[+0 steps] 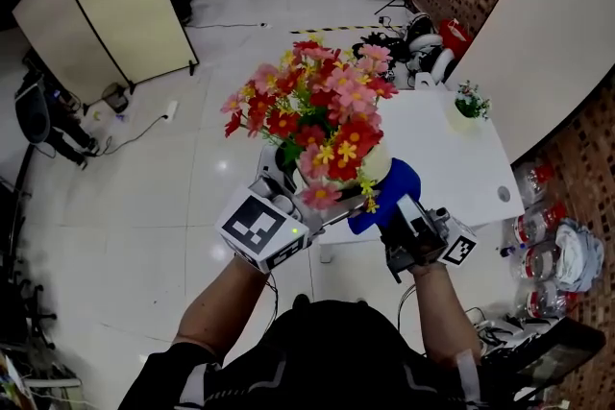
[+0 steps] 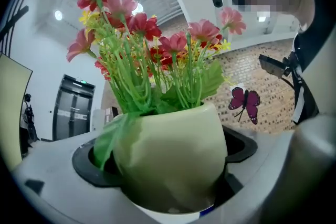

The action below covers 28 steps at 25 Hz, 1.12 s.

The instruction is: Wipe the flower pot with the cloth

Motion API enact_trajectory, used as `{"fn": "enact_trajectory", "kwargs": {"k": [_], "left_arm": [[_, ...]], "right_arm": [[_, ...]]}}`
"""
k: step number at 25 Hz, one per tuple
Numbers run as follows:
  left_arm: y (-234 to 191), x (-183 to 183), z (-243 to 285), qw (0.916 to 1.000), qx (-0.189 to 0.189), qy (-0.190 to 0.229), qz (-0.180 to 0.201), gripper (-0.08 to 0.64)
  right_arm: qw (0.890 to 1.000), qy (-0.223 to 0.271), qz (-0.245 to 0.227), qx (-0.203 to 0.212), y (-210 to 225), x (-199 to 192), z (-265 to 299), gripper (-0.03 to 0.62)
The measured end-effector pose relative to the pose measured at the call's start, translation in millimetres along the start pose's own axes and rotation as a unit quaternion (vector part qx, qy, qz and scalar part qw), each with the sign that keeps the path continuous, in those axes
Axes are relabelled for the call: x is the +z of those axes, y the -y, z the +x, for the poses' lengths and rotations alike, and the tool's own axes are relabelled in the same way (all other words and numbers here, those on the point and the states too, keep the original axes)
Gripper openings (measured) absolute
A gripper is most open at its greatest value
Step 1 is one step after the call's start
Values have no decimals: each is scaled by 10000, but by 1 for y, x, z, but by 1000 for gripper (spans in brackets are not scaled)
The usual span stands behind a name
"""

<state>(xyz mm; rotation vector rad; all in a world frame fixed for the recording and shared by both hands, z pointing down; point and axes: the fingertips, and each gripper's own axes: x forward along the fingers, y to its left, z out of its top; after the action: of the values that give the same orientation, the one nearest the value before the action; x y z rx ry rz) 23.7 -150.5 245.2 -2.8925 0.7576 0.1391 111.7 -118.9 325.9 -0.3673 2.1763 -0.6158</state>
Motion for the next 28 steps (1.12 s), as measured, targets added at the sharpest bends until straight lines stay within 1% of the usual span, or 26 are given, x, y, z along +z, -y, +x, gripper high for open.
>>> {"fn": "enact_trajectory", "kwargs": {"k": [3, 4, 6, 8, 10, 13, 15, 16, 17, 18, 20, 21, 23, 26, 28], "left_arm": [[-2, 9, -1, 9996, -224, 175, -81, 578], [-1, 13, 0, 9991, -345, 233, -58, 577], [4, 18, 1, 9979, -581, 296, 26, 578], [9, 14, 0, 9977, -660, 140, 61, 578], [20, 7, -6, 9979, -637, 92, 46, 577], [33, 1, -14, 9983, -557, 153, 35, 578], [25, 4, -14, 9983, -523, 271, -13, 578], [20, 8, -13, 9977, -549, 406, -38, 577], [18, 11, -13, 9968, -610, 517, -53, 578], [20, 11, -12, 9961, -699, 538, -58, 578], [33, 7, -12, 9937, -980, 538, -19, 578], [40, 6, -11, 9922, -1124, 539, -17, 578], [48, 6, -11, 9889, -1380, 545, -37, 578], [53, 13, -15, 9841, -1676, 583, -99, 578], [55, 17, -17, 9814, -1816, 612, -64, 578]], "right_arm": [[9982, -124, -128, -569, 28, 0, 21, 71], [9976, -116, -146, -666, 34, 3, 31, 71], [9975, -49, -156, -692, 38, 8, 49, 71], [9985, -51, -128, -521, 31, 7, 60, 71], [9995, -84, -80, -289, 14, -1, 57, 71], [9999, -133, -38, 62, -8, -15, 38, 71], [9994, -209, 11, 270, -15, -21, 37, 71], [9990, -247, 31, 361, -18, -24, 38, 71], [9986, -276, 41, 449, -21, -26, 37, 71], [9982, -294, 47, 530, -26, -27, 34, 71], [9974, -297, 69, 655, -33, -28, 21, 71], [9974, -287, 85, 654, -33, -28, 15, 71], [9986, -265, 65, 449, -23, -29, 8, 71], [9995, -276, -69, -97, 7, -32, 8, 71], [9986, -297, -128, -423, 25, -33, 18, 71]]}}
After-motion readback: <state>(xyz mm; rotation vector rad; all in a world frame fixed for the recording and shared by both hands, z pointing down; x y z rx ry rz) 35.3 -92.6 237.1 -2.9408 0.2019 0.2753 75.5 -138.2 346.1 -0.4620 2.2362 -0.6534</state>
